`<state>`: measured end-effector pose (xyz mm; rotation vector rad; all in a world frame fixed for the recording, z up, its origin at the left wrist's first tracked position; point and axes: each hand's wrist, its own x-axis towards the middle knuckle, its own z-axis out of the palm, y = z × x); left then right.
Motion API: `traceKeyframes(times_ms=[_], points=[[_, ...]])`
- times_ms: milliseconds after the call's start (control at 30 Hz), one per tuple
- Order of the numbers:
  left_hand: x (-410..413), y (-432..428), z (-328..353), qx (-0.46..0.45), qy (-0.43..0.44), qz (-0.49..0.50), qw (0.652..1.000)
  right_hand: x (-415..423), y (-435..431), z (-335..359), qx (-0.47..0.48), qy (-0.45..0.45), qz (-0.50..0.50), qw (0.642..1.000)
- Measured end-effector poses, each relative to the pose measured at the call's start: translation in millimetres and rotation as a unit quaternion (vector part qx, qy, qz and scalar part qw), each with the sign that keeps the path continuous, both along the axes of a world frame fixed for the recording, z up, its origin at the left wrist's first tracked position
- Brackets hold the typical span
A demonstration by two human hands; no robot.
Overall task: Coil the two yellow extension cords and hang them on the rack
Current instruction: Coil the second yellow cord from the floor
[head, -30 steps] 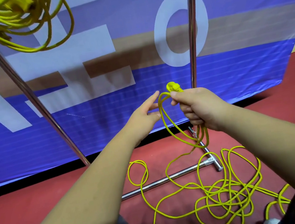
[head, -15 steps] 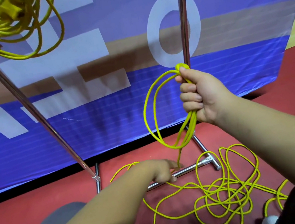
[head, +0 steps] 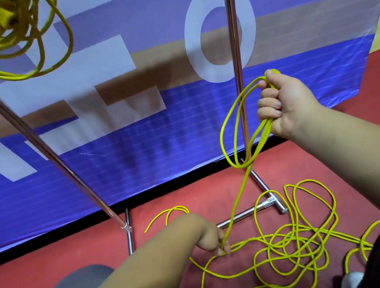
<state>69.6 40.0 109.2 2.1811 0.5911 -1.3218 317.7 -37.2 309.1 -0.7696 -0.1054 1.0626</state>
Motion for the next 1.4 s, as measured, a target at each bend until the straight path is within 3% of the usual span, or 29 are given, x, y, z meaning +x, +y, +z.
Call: traceKeyframes(times_ms=[133,267,367,467,600,733,867,933,1000,1067,1267,1333,1400], points=[[-6,-9,-3,-0.041,0.052,-0.068,0.995,-2,4,-9,-0.022,-0.02,-0.008,1.0],[-12,-6,2,0.048,0.004,-0.035,0.998,-1,5,-11,-0.05,-0.081,-0.017,0.995],[-14,8,18,0.117,-0.056,0.033,0.991,6,4,-10,-0.09,-0.211,-0.014,0.973],[-9,21,44,0.173,-0.139,0.15,0.963,5,3,-12,-0.133,-0.362,0.019,0.923],[6,30,82,0.065,-0.246,0.433,0.865,-9,4,-16,-0.167,-0.446,0.043,0.878],[17,35,122,-0.016,-0.339,0.59,0.733,-25,13,-23,-0.208,-0.503,0.065,0.837],[22,38,155,-0.121,-0.363,0.689,0.616,-34,16,-31,-0.21,-0.543,0.089,0.808],[19,39,167,-0.173,-0.366,0.698,0.591,-41,16,-34,-0.213,-0.591,0.092,0.772],[16,42,177,-0.228,-0.365,0.679,0.595,-48,15,-37,-0.228,-0.636,0.083,0.732],[14,46,183,-0.28,-0.369,0.659,0.593,-54,14,-40,-0.24,-0.651,0.08,0.715],[16,43,187,-0.307,-0.413,0.685,0.516,-58,10,-53,-0.182,-0.586,0.134,0.778],[16,45,192,-0.312,-0.425,0.714,0.462,-60,7,-56,-0.167,-0.556,0.167,0.797],[13,50,197,-0.352,-0.419,0.744,0.385,-66,4,-57,-0.161,-0.53,0.21,0.806]])
